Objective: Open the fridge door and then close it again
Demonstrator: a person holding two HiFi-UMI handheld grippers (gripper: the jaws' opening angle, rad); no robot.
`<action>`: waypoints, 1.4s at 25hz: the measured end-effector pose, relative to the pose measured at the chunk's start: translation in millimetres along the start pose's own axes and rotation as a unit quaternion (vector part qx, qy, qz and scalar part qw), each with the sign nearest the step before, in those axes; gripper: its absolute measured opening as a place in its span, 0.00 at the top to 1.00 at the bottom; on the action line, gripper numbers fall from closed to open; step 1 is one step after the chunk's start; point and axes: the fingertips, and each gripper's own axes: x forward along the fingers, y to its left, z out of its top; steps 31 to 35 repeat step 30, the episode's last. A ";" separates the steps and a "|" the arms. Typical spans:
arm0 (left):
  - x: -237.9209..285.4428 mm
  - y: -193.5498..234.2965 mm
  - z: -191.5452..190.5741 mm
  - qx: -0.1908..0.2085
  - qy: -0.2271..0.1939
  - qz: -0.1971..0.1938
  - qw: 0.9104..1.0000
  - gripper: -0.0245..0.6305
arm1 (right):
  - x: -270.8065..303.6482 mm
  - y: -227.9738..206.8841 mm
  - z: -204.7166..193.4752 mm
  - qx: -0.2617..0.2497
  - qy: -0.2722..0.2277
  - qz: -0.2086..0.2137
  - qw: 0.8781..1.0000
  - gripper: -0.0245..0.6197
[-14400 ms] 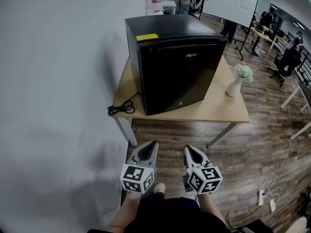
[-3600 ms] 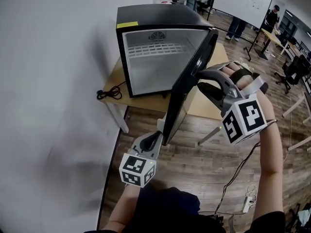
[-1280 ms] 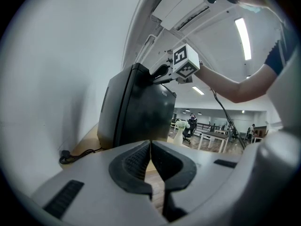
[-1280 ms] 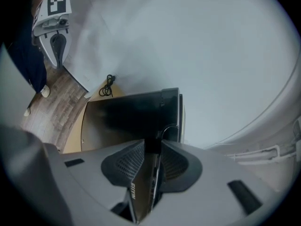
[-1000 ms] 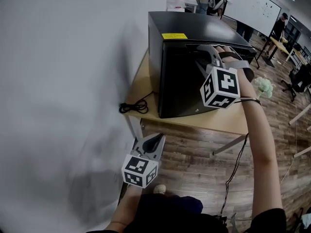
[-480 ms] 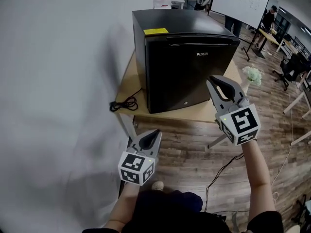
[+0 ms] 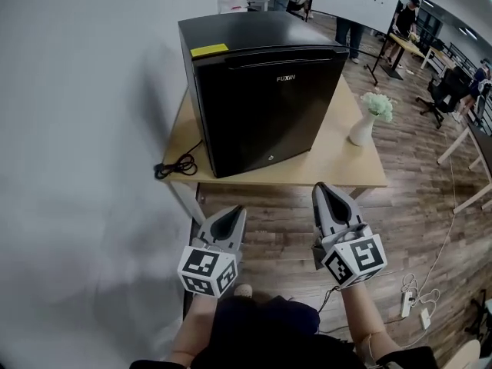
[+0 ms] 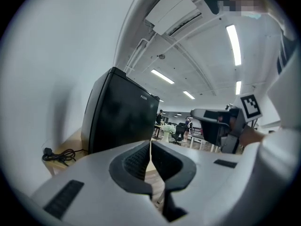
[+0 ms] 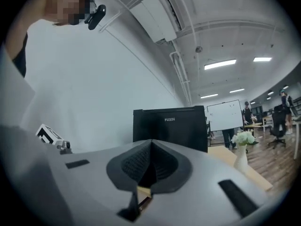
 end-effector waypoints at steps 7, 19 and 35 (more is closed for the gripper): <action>-2.1 -6.4 -9.1 -0.009 0.000 0.018 1.000 0.95 | -23.4 -8.5 -41.6 0.056 0.027 -0.040 0.997 0.98; -3.9 4.7 -4.8 -0.007 -0.004 0.041 0.999 0.95 | -13.1 -5.7 -47.9 0.064 0.033 -0.030 0.997 0.98; -4.5 8.9 -3.9 -0.011 -0.005 0.044 0.999 0.95 | -8.3 3.1 -53.4 0.068 0.040 -0.019 0.997 0.98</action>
